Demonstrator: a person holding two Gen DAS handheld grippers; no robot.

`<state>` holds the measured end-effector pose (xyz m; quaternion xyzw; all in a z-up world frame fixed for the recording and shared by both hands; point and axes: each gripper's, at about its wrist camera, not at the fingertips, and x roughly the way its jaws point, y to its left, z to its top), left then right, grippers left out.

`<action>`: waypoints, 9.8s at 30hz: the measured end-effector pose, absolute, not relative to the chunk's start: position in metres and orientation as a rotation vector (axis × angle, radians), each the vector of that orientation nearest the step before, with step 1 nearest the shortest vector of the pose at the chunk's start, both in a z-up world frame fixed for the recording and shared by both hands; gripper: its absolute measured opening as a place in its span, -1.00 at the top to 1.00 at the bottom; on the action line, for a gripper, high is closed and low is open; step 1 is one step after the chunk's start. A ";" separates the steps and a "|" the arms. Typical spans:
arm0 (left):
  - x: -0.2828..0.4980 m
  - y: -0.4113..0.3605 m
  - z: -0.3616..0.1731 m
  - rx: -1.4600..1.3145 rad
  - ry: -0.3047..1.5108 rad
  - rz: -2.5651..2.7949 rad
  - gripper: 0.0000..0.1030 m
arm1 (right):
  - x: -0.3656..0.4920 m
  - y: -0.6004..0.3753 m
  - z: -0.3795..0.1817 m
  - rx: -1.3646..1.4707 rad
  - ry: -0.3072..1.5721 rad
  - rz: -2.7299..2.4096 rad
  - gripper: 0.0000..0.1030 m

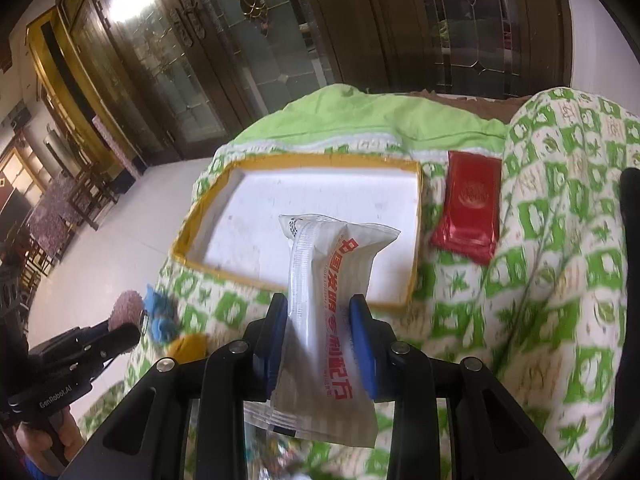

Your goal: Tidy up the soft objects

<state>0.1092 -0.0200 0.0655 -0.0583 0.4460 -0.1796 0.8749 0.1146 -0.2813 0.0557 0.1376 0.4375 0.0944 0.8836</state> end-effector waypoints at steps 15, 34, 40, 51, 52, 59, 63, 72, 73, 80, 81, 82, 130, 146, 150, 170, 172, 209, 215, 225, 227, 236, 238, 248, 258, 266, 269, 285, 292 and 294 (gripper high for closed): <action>0.191 -0.037 0.057 -0.080 0.970 -0.367 0.38 | 0.177 -0.294 0.024 0.327 0.948 0.150 0.34; 0.260 -0.054 0.013 -0.049 1.051 -0.303 0.38 | 0.223 -0.288 0.002 0.301 0.948 0.167 0.34; 0.263 -0.051 -0.006 -0.042 1.085 -0.280 0.37 | 0.233 -0.284 -0.021 0.274 1.026 0.150 0.33; 0.261 -0.055 -0.010 -0.010 1.083 -0.255 0.06 | 0.234 -0.281 -0.032 0.236 1.045 0.128 0.29; 0.260 -0.056 -0.009 -0.004 1.082 -0.253 0.01 | 0.233 -0.281 -0.030 0.232 1.034 0.127 0.22; 0.252 -0.055 0.002 -0.024 1.059 -0.249 -0.51 | 0.220 -0.282 -0.013 0.230 0.944 0.120 -0.23; 0.236 -0.054 0.013 -0.024 1.036 -0.250 -0.63 | 0.204 -0.282 0.002 0.225 0.883 0.124 -0.47; 0.159 -0.036 0.030 -0.017 0.943 -0.265 -0.72 | 0.157 -0.291 0.029 0.278 0.803 0.138 -0.73; 0.152 -0.034 0.031 -0.020 0.933 -0.264 -0.73 | 0.153 -0.291 0.029 0.282 0.800 0.137 -0.74; 0.104 -0.023 0.033 -0.015 0.886 -0.224 -0.74 | 0.120 -0.291 0.021 0.327 0.831 0.151 -0.81; 0.098 -0.021 0.032 -0.012 0.883 -0.220 -0.74 | 0.114 -0.291 0.018 0.338 0.846 0.153 -0.81; 0.094 -0.020 0.031 -0.005 0.883 -0.215 -0.74 | 0.110 -0.290 0.015 0.345 0.858 0.155 -0.81; 0.058 -0.017 0.013 -0.126 0.949 -0.205 -0.76 | 0.078 -0.259 -0.027 0.350 1.035 0.226 -0.43; 0.078 -0.005 -0.026 -0.260 1.036 -0.183 -0.27 | 0.097 -0.245 -0.053 0.285 1.143 0.168 -0.03; 0.067 -0.003 -0.020 -0.236 1.006 -0.195 -0.23 | 0.094 -0.253 -0.053 0.296 1.147 0.162 -0.03; 0.056 0.006 -0.017 -0.241 1.004 -0.219 -0.11 | 0.079 -0.259 -0.040 0.262 1.085 0.178 0.00; 0.059 0.010 -0.023 -0.263 1.025 -0.205 -0.28 | 0.079 -0.259 -0.041 0.260 1.091 0.179 0.00; 0.050 -0.002 -0.004 -0.195 0.937 -0.236 0.13 | 0.075 -0.258 -0.037 0.259 1.062 0.182 0.00; 0.050 -0.003 -0.004 -0.185 0.933 -0.235 0.13 | 0.075 -0.259 -0.037 0.258 1.061 0.179 0.00; 0.049 -0.004 -0.003 -0.184 0.932 -0.232 0.13 | 0.074 -0.259 -0.034 0.255 1.051 0.176 0.00; 0.049 -0.004 -0.003 -0.182 0.933 -0.233 0.13 | 0.073 -0.259 -0.032 0.251 1.043 0.176 0.00; 0.050 -0.004 -0.005 -0.176 0.936 -0.234 0.13 | 0.071 -0.261 -0.024 0.258 1.016 0.184 0.00; 0.049 -0.005 -0.005 -0.174 0.936 -0.235 0.13 | 0.071 -0.261 -0.023 0.258 1.015 0.184 0.00; 0.050 -0.004 -0.005 -0.174 0.934 -0.239 0.13 | 0.071 -0.261 -0.023 0.259 1.013 0.184 0.00; 0.050 -0.005 -0.005 -0.173 0.934 -0.239 0.13 | 0.071 -0.260 -0.023 0.260 1.011 0.185 0.00; 0.055 -0.007 0.003 -0.180 0.939 -0.257 0.13 | 0.073 -0.262 -0.011 0.263 0.987 0.194 0.00; 0.060 -0.011 0.012 -0.173 0.936 -0.286 0.13 | 0.078 -0.263 -0.004 0.264 0.982 0.200 0.00; 0.136 -0.039 0.042 -0.163 0.960 -0.367 0.13 | 0.150 -0.278 0.030 0.361 0.937 0.277 0.00; 0.170 -0.046 0.042 -0.165 0.962 -0.358 0.13 | 0.201 -0.268 0.015 0.468 0.970 0.327 0.00; 0.181 -0.050 0.039 -0.155 0.969 -0.356 0.13 | 0.209 -0.266 0.010 0.476 0.983 0.320 0.00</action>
